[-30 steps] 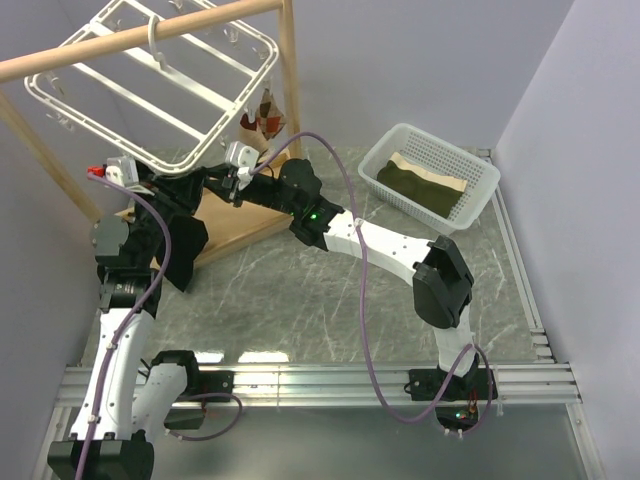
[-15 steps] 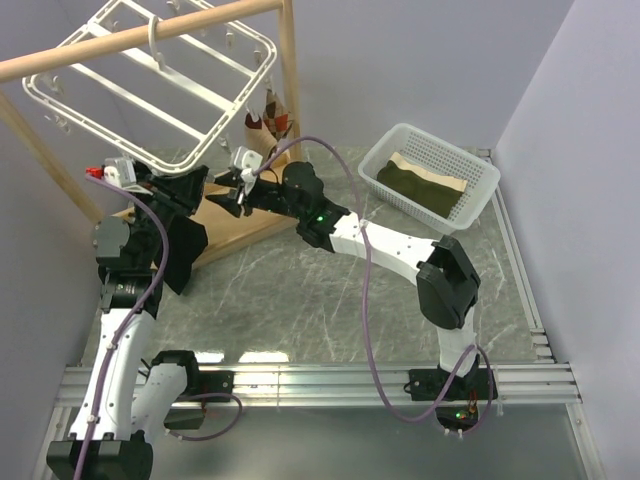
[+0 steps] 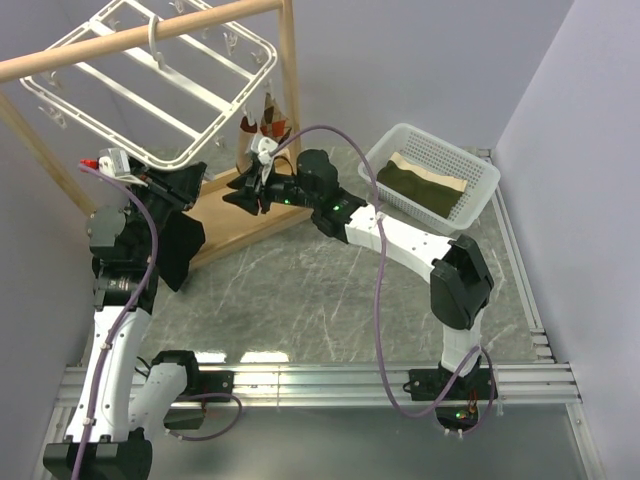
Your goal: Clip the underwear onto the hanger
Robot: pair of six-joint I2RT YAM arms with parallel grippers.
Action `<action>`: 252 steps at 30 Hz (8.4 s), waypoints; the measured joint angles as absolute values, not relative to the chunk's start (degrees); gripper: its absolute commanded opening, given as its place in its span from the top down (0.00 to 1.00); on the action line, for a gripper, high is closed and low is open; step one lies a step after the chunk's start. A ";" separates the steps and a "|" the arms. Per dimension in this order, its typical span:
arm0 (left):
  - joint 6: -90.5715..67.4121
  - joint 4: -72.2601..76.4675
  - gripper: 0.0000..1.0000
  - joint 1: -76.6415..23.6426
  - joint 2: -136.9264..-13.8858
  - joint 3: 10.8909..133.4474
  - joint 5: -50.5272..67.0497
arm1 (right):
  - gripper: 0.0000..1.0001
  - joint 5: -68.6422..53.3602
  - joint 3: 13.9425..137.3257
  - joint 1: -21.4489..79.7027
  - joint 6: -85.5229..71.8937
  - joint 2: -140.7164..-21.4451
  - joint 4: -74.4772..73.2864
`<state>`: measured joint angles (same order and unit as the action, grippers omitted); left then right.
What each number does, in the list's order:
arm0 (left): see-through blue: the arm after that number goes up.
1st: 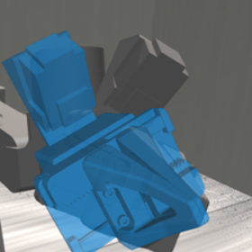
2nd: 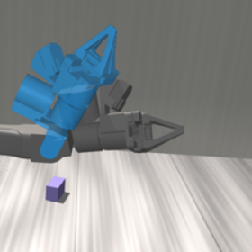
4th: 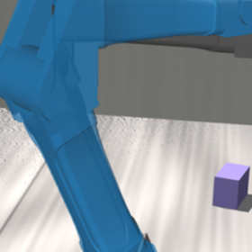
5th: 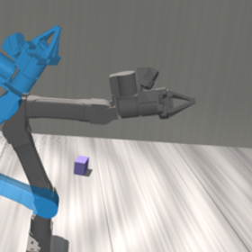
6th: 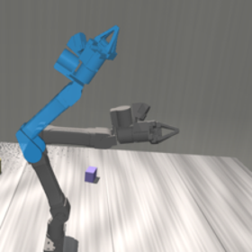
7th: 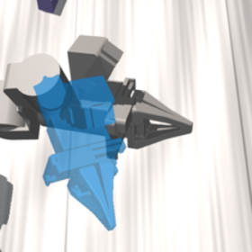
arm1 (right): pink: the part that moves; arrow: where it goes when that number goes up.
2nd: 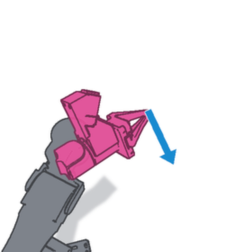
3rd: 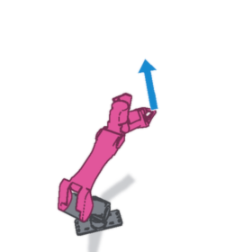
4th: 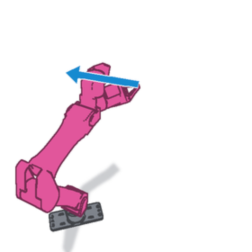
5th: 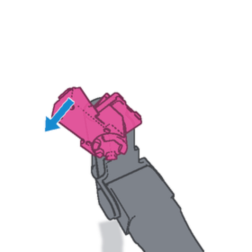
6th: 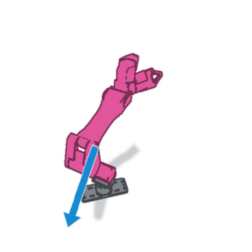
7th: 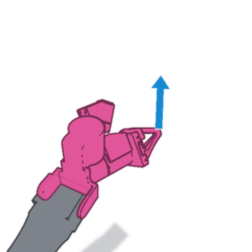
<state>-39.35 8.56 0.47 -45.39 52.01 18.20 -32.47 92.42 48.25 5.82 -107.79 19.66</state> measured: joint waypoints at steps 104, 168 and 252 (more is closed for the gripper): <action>-43.79 5.34 1.00 0.84 -46.76 54.13 20.29 | 0.47 -39.33 110.04 46.92 -70.57 -149.34 53.84; -43.16 4.82 1.00 2.59 -47.86 53.71 21.12 | 1.00 -43.09 88.84 45.87 -42.65 -121.89 41.71; -43.16 3.57 1.00 3.05 -47.83 54.13 22.24 | 1.00 -43.64 107.53 48.03 19.09 -114.06 8.67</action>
